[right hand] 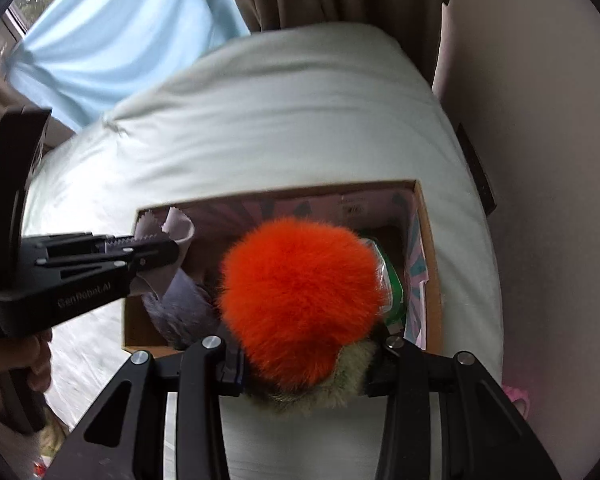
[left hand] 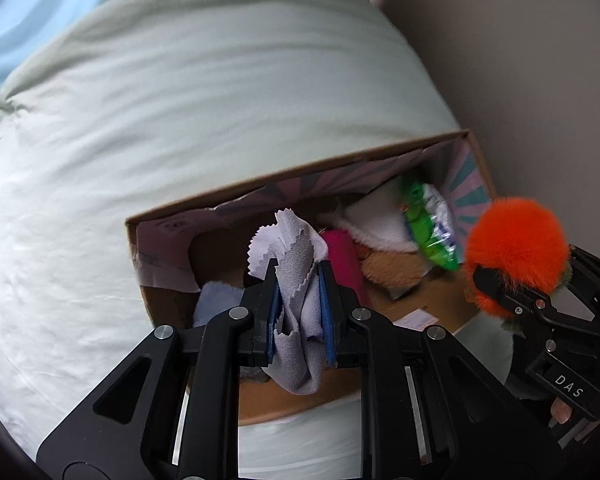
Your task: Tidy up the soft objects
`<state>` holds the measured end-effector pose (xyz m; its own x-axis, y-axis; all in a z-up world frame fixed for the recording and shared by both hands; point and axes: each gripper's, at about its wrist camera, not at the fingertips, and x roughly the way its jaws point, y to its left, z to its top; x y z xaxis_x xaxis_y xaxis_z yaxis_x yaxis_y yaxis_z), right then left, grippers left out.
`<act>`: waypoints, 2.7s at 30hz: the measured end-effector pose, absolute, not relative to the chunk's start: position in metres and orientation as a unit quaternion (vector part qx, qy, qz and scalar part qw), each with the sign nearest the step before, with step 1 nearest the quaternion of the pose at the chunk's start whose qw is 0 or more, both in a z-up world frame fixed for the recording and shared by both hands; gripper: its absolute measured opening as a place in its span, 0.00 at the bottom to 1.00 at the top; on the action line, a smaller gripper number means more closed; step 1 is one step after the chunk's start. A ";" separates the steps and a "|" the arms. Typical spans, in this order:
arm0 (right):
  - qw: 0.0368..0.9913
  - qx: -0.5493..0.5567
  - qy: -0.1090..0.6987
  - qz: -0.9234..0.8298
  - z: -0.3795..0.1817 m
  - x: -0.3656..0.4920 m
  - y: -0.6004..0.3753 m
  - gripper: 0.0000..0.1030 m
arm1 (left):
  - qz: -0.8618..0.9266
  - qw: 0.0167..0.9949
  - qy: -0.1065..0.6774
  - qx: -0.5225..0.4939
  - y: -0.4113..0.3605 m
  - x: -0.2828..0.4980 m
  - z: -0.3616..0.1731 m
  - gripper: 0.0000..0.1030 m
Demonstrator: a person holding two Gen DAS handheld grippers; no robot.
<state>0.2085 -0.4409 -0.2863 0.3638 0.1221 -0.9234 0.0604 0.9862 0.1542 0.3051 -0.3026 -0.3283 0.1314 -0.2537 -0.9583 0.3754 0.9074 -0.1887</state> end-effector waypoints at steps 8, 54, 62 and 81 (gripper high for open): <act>0.820 0.061 0.569 0.019 -0.308 0.213 -0.440 0.51 | -0.214 0.755 0.617 0.057 -0.300 0.307 -0.323 0.16; 0.927 0.032 0.371 0.037 -0.041 0.084 -0.309 0.97 | -0.046 0.941 0.334 -0.042 -0.060 0.088 -0.040 1.00; 0.945 0.014 0.325 0.033 0.000 0.064 -0.254 0.97 | -0.037 0.952 0.298 -0.052 -0.015 0.057 -0.015 1.00; 0.957 0.007 0.289 -0.001 0.009 0.038 -0.200 0.97 | -0.032 0.967 0.252 -0.021 0.018 0.022 -0.006 1.00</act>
<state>0.0378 -0.1996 0.0090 0.8327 0.0029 -0.5538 0.0053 0.9999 0.0131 0.0217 0.0179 -0.0057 0.8713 -0.0734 -0.4852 0.0520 0.9970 -0.0574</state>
